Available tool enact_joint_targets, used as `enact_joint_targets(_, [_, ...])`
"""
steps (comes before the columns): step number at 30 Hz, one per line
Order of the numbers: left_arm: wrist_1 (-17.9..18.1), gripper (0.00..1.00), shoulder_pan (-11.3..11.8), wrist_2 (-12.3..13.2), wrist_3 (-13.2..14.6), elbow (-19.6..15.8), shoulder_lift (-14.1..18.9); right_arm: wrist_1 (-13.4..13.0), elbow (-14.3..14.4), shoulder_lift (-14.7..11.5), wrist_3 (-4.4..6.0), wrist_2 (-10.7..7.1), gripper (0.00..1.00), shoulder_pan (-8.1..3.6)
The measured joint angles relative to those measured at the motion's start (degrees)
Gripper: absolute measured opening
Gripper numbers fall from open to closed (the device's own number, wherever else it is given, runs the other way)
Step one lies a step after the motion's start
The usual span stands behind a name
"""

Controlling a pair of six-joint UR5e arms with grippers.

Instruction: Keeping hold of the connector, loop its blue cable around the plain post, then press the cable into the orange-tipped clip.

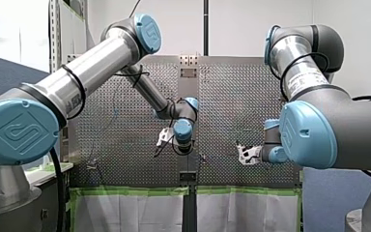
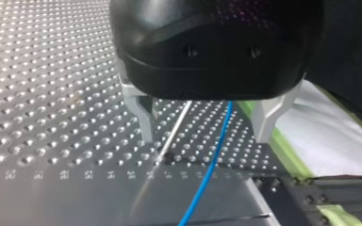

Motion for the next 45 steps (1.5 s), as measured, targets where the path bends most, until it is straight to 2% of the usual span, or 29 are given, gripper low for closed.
enact_joint_targets(4, [-0.8,1.0,-1.2,0.7,0.7,-0.2,0.6,0.0,0.0,0.0,0.0,-0.2,0.0,-0.07])
enact_joint_targets(10, [-1.2,1.0,-4.3,2.8,0.2,-0.6,1.9,0.1,0.0,0.0,0.0,-0.25,0.0,-0.12])
enact_joint_targets(14, [-1.3,1.0,-6.5,3.6,-1.4,-0.9,2.1,0.2,0.0,0.0,0.0,-0.24,0.0,-0.13])
enact_joint_targets(17, [-0.6,1.0,-7.1,4.0,-3.0,-1.1,2.0,0.3,0.0,0.0,0.0,-0.24,0.0,-0.13])
enact_joint_targets(24, [2.9,1.0,-6.1,5.3,-6.2,-1.4,0.1,0.3,0.0,0.0,-0.01,-0.22,0.0,-0.13])
enact_joint_targets(32, [7.7,1.0,-4.5,3.9,-8.6,-1.4,-3.5,0.3,0.0,0.0,-0.01,-0.73,0.0,-0.13])
enact_joint_targets(37, [9.7,1.0,-4.3,3.2,-9.1,-1.4,-3.8,0.3,0.0,0.0,-0.03,-0.81,0.0,-0.1])
enact_joint_targets(45, [11.6,1.0,-4.5,3.8,-10.1,-1.7,-3.8,0.3,0.0,0.0,-0.04,-0.86,0.0,-0.06])
